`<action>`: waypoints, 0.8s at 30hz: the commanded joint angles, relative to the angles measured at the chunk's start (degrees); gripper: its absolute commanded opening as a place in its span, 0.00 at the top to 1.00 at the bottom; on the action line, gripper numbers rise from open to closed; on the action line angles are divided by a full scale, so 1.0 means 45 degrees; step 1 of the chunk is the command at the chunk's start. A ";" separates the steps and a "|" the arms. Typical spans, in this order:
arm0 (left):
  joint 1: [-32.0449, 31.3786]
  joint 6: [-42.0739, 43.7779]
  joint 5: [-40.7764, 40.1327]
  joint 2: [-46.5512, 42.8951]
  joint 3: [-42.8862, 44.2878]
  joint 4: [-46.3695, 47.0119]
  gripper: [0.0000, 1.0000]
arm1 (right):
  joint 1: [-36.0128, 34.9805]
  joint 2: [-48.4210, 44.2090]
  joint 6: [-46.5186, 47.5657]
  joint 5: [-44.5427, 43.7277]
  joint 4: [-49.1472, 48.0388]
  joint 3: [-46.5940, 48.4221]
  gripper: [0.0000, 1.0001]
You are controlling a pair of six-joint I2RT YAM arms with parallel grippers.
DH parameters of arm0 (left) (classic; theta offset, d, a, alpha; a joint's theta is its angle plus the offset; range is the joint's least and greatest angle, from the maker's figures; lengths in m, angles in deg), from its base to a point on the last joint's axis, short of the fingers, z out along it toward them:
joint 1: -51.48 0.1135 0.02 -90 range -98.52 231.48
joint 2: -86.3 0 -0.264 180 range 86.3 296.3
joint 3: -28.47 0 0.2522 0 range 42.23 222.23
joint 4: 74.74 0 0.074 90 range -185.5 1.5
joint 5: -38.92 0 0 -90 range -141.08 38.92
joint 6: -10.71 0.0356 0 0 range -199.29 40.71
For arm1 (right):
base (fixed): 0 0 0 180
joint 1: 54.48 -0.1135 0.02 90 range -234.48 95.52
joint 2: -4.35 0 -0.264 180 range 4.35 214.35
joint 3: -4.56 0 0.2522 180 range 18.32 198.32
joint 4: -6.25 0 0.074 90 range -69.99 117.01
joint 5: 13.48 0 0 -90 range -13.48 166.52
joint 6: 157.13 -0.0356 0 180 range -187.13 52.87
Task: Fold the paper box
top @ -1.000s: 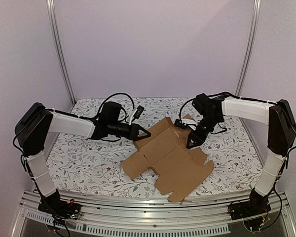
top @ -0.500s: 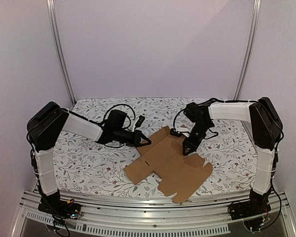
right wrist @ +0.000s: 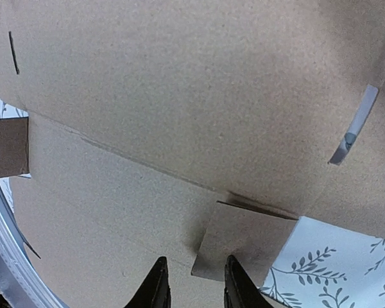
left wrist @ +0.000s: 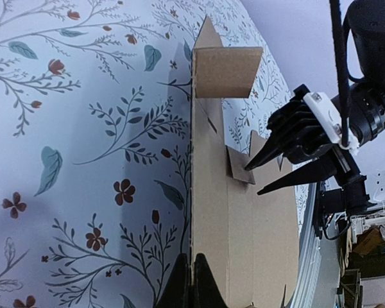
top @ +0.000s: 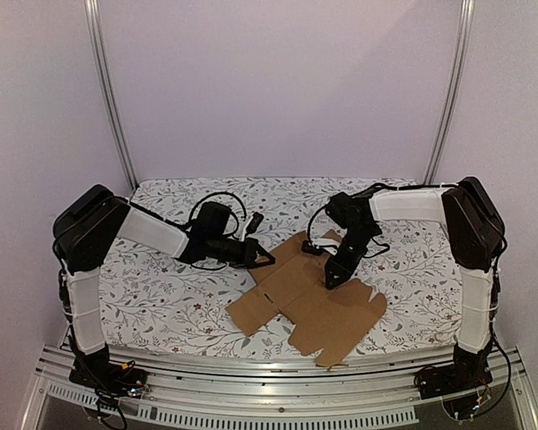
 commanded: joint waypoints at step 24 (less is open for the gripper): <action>0.0046 0.4018 0.0509 -0.1070 0.1465 -0.3107 1.00 | -0.0128 -0.3653 0.4065 0.0355 0.4082 0.3110 0.57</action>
